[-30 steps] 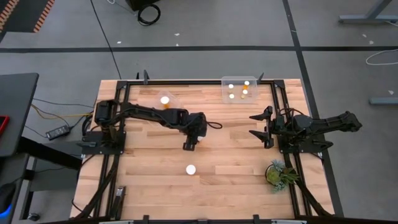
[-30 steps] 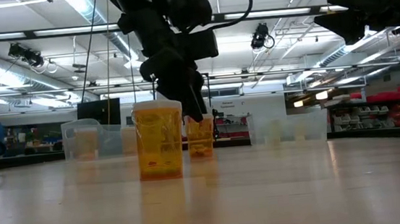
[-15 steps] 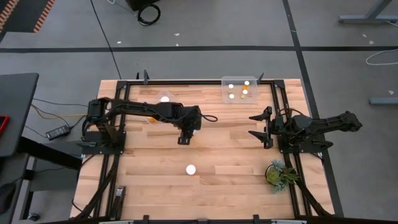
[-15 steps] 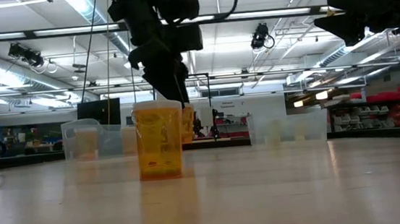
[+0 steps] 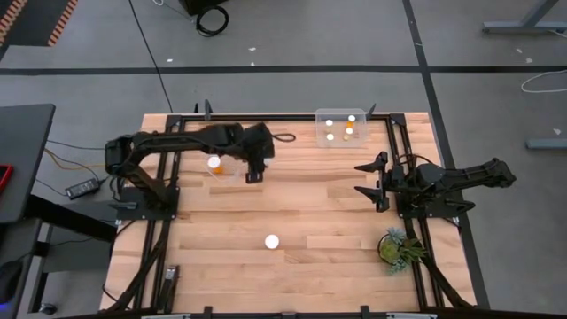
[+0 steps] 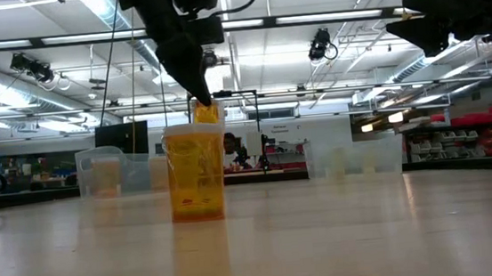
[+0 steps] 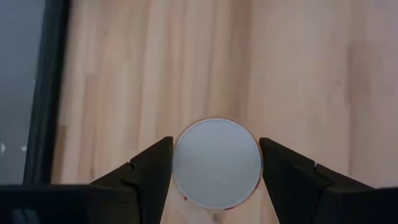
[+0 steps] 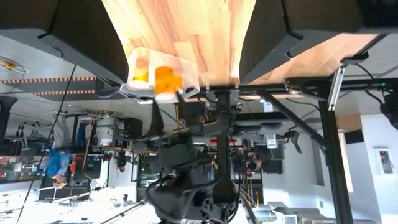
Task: Pick and place medicine bottles into bin by pill shape (circle, oval)
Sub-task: Put the top orange pill bottle into the left transparent bin, then put the orange pill bottle into the left transparent bin
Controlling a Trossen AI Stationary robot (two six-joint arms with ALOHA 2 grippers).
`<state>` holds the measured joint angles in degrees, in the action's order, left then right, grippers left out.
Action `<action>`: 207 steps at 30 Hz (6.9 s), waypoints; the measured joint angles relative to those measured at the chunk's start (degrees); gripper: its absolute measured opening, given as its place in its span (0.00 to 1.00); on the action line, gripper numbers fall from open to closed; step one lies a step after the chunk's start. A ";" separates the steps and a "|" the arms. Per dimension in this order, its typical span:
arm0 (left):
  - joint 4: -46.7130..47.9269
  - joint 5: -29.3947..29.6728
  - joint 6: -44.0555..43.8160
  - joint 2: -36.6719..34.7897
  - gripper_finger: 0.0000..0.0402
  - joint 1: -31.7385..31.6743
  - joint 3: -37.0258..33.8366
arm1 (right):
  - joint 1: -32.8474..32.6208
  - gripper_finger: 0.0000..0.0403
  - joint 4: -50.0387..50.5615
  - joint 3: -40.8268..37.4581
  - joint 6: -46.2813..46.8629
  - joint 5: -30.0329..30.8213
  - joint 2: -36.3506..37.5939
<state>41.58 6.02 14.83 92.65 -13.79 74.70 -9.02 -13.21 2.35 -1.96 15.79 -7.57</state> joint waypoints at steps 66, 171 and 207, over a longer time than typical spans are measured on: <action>0.47 -0.80 -7.31 -3.47 0.58 -12.68 -13.23 | 0.00 0.78 0.98 -0.07 -0.02 0.00 -0.22; -4.50 -6.71 -13.57 -1.81 0.69 22.14 -7.15 | 0.00 0.78 1.11 -0.07 -0.02 0.00 -0.22; -3.09 -6.77 -24.28 12.77 0.71 33.11 6.72 | -0.02 0.78 1.50 -0.07 -0.02 -0.01 -0.21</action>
<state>38.49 -0.74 -9.45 105.43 19.32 81.42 -9.04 -11.71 2.28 -1.98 15.78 -7.78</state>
